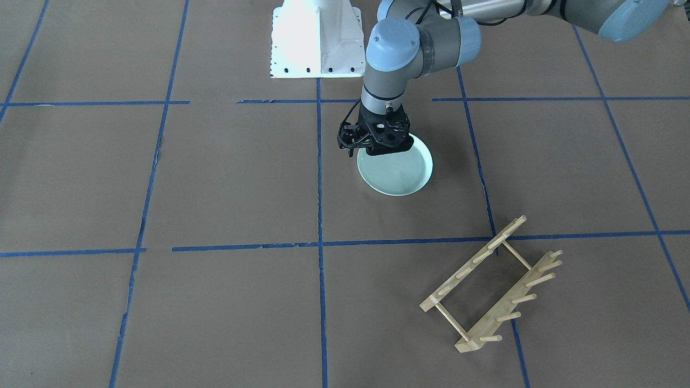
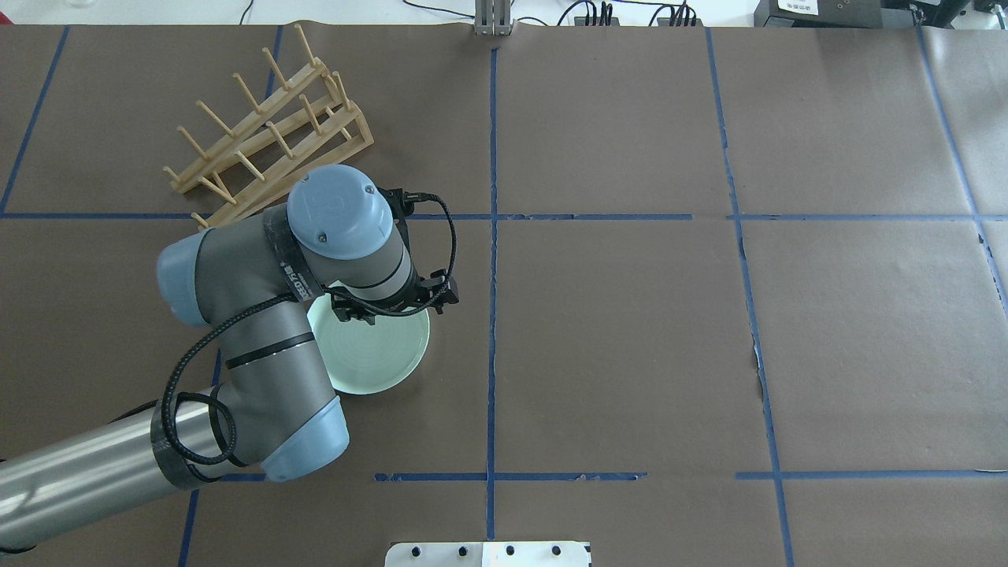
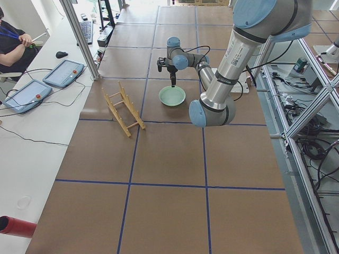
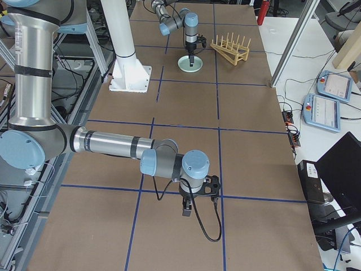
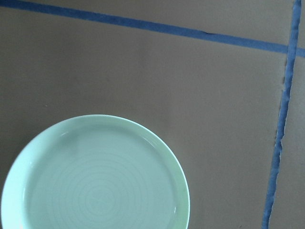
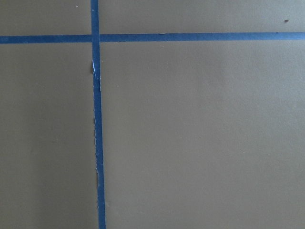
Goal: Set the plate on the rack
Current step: 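Close the left gripper on the plate's rim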
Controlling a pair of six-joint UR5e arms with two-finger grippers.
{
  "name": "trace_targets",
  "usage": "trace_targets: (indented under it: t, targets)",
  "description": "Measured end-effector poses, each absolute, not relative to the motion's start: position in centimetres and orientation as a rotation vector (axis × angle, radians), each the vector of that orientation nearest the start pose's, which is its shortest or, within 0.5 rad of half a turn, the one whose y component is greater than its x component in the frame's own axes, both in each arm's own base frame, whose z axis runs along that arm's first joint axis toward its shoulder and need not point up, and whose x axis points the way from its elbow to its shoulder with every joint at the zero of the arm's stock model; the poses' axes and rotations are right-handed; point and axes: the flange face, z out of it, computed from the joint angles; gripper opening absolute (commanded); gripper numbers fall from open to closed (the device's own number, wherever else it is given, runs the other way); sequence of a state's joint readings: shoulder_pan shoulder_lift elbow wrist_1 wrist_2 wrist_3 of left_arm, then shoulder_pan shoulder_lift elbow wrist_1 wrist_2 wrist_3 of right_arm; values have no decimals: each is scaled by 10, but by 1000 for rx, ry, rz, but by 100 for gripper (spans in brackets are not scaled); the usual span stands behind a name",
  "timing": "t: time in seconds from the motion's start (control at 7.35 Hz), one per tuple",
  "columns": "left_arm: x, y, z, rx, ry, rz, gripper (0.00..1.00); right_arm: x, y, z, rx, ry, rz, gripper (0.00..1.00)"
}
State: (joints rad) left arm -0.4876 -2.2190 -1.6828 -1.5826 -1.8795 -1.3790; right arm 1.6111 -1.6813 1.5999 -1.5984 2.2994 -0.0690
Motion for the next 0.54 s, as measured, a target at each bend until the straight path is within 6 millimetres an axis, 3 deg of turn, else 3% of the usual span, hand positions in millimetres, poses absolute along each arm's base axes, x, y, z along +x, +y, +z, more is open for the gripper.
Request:
trace_targets:
  t: [0.27, 0.41, 0.54]
  targets:
    - [578, -396, 245, 1, 817, -162, 100, 84, -432, 701, -64, -732, 12, 100]
    - [586, -395, 251, 9, 818, -163, 90, 84, -432, 701, -64, -732, 12, 100]
    - [590, -395, 256, 14, 820, -163, 71, 84, -432, 701, -64, -732, 12, 100]
